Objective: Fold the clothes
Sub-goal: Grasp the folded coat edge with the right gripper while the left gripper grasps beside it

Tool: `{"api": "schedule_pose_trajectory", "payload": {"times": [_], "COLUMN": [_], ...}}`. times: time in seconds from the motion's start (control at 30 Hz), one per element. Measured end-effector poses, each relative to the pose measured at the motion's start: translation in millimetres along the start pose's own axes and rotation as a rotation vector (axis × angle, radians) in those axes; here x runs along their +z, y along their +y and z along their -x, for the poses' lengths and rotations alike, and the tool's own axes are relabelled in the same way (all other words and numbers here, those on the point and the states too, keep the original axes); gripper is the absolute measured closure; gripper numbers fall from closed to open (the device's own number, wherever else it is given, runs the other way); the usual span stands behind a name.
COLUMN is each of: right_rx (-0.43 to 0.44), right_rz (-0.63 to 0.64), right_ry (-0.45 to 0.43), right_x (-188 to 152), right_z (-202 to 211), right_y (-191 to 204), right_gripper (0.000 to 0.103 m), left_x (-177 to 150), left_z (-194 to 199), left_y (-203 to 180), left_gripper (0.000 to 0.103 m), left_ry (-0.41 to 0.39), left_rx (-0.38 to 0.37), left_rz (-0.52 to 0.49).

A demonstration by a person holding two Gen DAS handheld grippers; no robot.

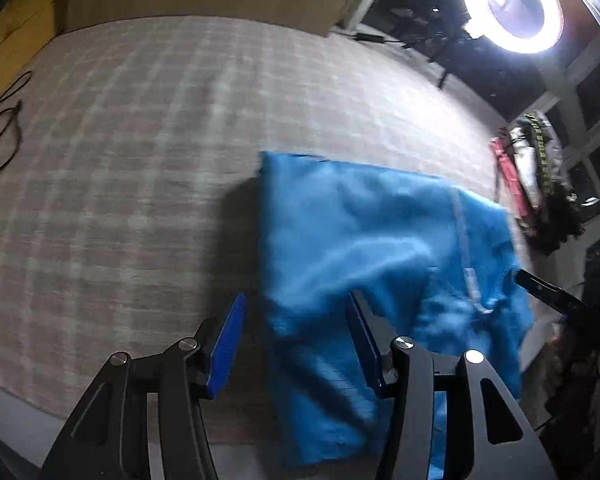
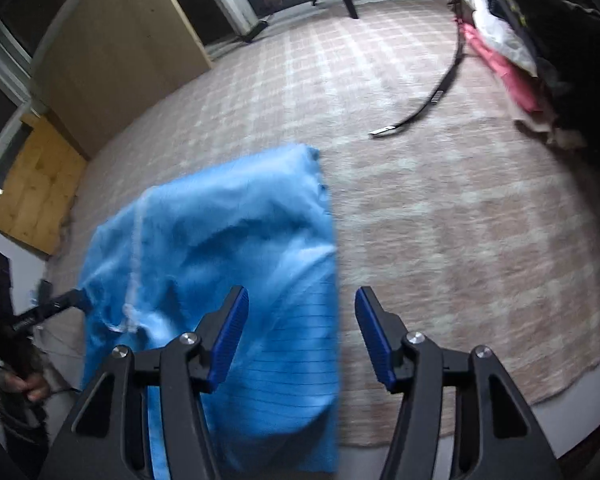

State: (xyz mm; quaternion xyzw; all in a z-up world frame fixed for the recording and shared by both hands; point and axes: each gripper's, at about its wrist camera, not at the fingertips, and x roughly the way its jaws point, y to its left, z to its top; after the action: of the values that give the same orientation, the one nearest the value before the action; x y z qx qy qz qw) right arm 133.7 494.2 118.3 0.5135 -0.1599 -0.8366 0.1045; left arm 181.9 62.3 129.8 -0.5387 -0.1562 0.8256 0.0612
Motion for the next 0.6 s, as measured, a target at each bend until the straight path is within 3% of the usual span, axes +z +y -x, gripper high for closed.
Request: {"api": "schedule_pose_trajectory", "payload": {"times": [0.07,0.13,0.23,0.33,0.6], "right_rx": [0.004,-0.007,-0.038,-0.049,-0.035], "right_rz": [0.02,0.043,0.047,0.052,0.127], "right_ry": [-0.019,-0.025,0.028,0.051,0.036], "right_x": [4,6,-24,-31,-48], "right_z": [6,9,15,20,42], "right_y": [-3,-5,10,-10,-12], "right_gripper": [0.037,0.037,0.037,0.037,0.035], "left_x": [0,1,0,-7,-12], "left_z": [-3,-10,-19,-22,-31], "left_y": [-5,-7,-2,-2,-20], "left_gripper": [0.053,0.053,0.053,0.053,0.045], "left_ry": [0.004,0.017,0.064,0.087,0.106], "left_rx": [0.011,0.026,0.022,0.014,0.01], "left_rz": [-0.018,-0.03,-0.018,-0.029,-0.117]}}
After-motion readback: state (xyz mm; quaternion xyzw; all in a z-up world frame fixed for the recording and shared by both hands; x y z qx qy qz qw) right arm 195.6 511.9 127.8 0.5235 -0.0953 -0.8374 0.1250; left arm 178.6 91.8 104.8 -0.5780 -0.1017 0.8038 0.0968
